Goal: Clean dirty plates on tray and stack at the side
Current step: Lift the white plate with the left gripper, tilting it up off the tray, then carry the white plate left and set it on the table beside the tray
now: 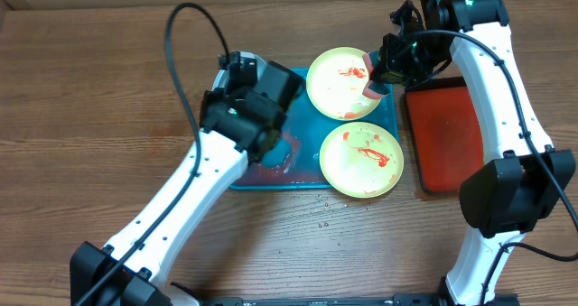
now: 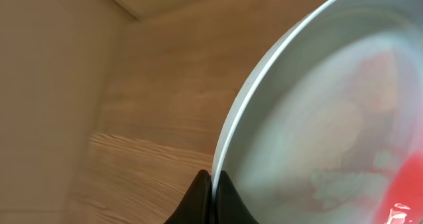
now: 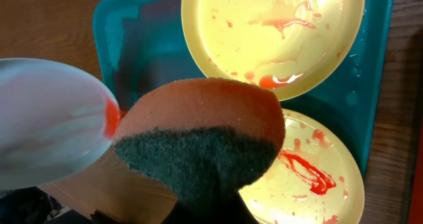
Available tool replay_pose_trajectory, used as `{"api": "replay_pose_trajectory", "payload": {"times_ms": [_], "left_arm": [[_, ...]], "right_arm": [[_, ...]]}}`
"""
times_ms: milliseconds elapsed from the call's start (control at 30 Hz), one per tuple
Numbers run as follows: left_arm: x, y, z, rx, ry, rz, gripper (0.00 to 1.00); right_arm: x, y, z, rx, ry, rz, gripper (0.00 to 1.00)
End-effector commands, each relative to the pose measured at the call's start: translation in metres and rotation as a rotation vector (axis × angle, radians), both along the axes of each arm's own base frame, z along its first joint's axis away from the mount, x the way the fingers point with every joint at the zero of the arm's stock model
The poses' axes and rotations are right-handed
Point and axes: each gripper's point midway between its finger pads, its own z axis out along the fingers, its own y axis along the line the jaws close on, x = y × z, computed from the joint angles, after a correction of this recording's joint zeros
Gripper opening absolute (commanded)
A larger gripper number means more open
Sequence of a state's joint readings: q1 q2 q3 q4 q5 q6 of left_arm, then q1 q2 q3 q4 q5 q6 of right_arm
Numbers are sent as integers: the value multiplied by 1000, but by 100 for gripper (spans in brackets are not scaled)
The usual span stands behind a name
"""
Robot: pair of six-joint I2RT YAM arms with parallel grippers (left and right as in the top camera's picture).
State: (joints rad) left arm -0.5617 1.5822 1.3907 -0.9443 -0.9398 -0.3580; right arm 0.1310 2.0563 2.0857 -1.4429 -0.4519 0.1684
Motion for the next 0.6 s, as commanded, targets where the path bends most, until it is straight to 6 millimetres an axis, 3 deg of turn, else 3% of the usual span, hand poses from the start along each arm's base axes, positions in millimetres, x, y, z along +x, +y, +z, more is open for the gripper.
{"api": "replay_pose_trajectory", "payload": {"times_ms": [0, 233, 567], "left_arm": [[-2, 6, 42, 115, -211, 104, 4], [-14, -13, 82, 237, -407, 123, 4], [-18, -22, 87, 246, -435, 109, 4]], "right_arm": [[1, -3, 9, -12, -34, 2, 4], [0, -3, 9, -12, -32, 1, 4], [0, -3, 9, -10, -20, -15, 4]]}}
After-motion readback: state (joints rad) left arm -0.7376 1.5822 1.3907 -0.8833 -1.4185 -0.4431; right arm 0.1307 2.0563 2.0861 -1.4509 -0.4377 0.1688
